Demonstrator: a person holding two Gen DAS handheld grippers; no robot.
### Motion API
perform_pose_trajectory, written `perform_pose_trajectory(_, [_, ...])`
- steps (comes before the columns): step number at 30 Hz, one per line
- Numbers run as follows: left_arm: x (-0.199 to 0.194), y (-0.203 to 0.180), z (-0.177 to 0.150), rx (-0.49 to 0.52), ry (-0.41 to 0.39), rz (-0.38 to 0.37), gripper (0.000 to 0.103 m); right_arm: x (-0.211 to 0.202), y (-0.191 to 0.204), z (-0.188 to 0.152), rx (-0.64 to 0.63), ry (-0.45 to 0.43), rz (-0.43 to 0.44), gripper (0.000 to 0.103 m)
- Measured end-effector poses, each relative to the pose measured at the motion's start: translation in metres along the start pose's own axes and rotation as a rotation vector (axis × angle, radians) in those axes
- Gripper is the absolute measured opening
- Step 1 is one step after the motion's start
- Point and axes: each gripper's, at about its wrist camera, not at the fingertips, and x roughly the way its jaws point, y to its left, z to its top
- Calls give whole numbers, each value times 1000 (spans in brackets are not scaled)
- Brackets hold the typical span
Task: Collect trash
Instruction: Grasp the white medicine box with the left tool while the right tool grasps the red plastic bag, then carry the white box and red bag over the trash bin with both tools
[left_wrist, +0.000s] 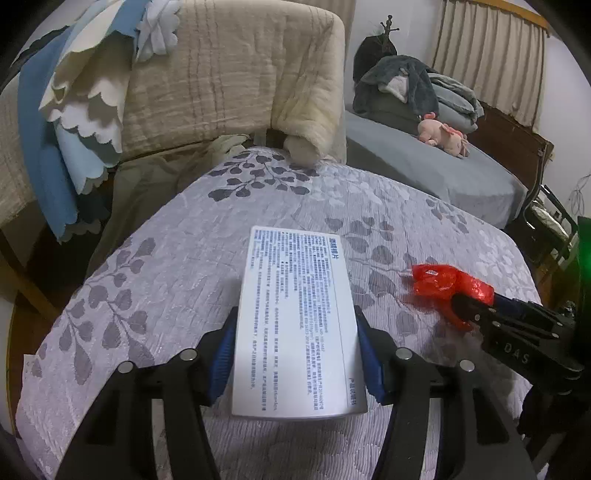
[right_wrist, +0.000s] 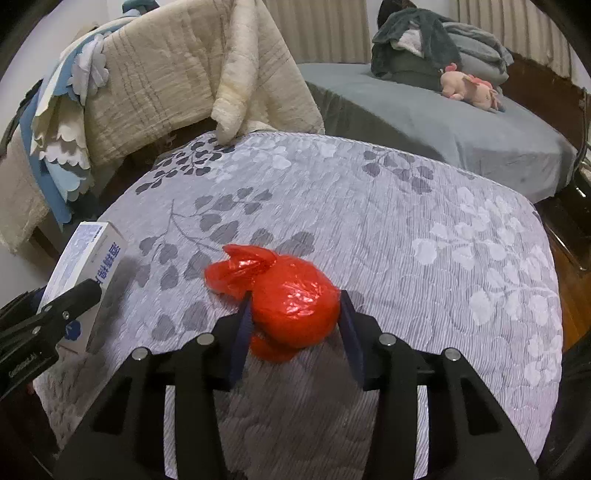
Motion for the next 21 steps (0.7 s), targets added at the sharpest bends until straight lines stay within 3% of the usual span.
perform_pose_trajectory(8, [-12, -9, 3, 16, -18, -10, 57, -37, -4, 3, 7, -55, 11, 40])
perform_pose_trajectory(21, [-44, -57, 5, 77, -43, -89, 57, -103, -29, -9, 41, -124, -19, 40])
